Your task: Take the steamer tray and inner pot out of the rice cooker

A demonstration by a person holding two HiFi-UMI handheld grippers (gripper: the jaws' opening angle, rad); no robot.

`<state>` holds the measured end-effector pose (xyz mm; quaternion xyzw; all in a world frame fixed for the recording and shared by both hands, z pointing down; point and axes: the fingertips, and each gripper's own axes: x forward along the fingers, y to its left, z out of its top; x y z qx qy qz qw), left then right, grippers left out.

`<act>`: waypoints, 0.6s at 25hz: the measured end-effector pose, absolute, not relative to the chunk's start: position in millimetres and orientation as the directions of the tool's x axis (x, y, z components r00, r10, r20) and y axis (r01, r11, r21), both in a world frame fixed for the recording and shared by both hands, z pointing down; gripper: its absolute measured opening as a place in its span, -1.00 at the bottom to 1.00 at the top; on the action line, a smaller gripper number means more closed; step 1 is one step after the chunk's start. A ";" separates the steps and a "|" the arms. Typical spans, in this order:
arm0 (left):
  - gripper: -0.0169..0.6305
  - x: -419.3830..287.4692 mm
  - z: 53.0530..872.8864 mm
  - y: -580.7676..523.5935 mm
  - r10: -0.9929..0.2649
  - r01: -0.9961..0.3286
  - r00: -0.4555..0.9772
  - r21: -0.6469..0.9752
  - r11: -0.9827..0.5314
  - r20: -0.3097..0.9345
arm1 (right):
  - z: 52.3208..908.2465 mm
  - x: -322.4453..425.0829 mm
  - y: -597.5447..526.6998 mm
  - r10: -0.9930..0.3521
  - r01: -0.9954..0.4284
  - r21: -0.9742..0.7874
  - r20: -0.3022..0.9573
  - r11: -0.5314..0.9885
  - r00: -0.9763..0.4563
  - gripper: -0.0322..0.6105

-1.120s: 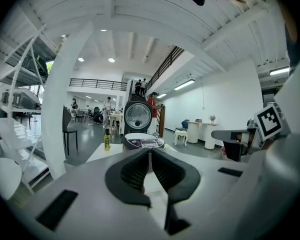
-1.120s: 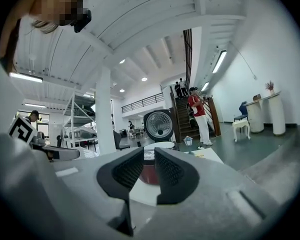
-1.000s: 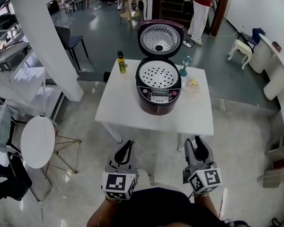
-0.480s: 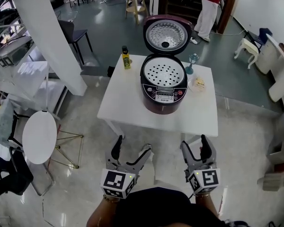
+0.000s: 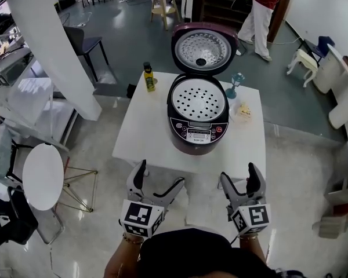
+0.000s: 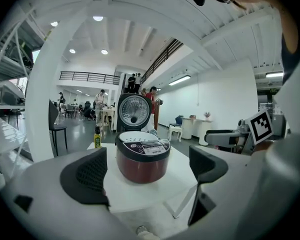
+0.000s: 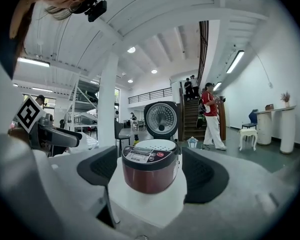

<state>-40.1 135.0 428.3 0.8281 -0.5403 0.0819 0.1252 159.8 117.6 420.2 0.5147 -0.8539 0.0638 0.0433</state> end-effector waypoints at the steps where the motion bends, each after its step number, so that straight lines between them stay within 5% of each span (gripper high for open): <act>1: 0.56 -39.4 427.0 124.4 -0.873 -0.915 0.404 0.115 -0.388 0.271 | 419.4 160.6 106.9 -0.875 -0.886 -0.064 0.138 0.459 -0.463 0.31; 15: 0.61 -55.7 415.9 1.2 -0.885 -0.932 0.357 0.052 -0.358 0.298 | 420.9 166.5 -5.3 -0.891 -0.912 -0.085 0.194 0.402 -0.411 0.31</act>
